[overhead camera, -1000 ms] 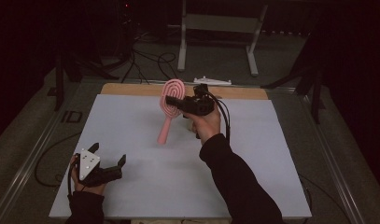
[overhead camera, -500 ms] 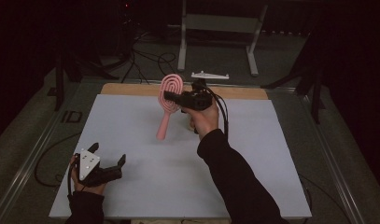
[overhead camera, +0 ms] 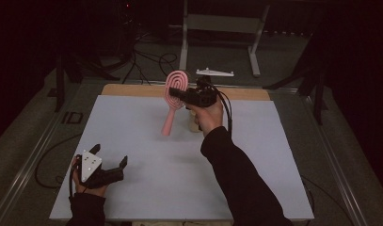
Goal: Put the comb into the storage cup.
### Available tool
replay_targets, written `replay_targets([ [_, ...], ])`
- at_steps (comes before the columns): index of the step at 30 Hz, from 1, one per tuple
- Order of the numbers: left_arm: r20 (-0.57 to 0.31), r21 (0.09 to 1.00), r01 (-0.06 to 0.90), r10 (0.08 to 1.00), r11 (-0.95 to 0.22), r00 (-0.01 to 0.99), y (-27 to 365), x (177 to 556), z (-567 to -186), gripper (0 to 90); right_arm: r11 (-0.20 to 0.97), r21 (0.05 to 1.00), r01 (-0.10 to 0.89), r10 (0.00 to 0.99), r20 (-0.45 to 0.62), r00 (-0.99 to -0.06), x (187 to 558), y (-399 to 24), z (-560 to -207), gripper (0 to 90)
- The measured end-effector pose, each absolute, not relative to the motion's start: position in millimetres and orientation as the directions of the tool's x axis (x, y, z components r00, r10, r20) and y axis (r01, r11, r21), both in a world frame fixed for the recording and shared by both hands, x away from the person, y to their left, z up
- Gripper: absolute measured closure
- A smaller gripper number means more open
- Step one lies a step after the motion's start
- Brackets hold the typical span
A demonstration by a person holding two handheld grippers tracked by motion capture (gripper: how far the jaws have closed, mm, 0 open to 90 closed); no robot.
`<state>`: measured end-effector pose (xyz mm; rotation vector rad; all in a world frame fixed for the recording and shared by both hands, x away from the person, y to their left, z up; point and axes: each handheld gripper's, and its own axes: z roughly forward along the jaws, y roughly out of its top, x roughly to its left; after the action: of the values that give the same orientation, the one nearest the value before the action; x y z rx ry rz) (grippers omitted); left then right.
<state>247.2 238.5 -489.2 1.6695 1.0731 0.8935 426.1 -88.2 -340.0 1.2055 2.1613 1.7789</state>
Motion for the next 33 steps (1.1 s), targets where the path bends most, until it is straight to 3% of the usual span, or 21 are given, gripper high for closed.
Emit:
replay_targets([
  [33, 0.074, 0.952, 0.249, 0.925, -0.177, 0.374, 238.6, 247.1, -489.1, 0.1, -0.068, 0.861, 0.505, 0.654, 0.421, -0.629, 442.9, -106.5, -329.5, 64.1],
])
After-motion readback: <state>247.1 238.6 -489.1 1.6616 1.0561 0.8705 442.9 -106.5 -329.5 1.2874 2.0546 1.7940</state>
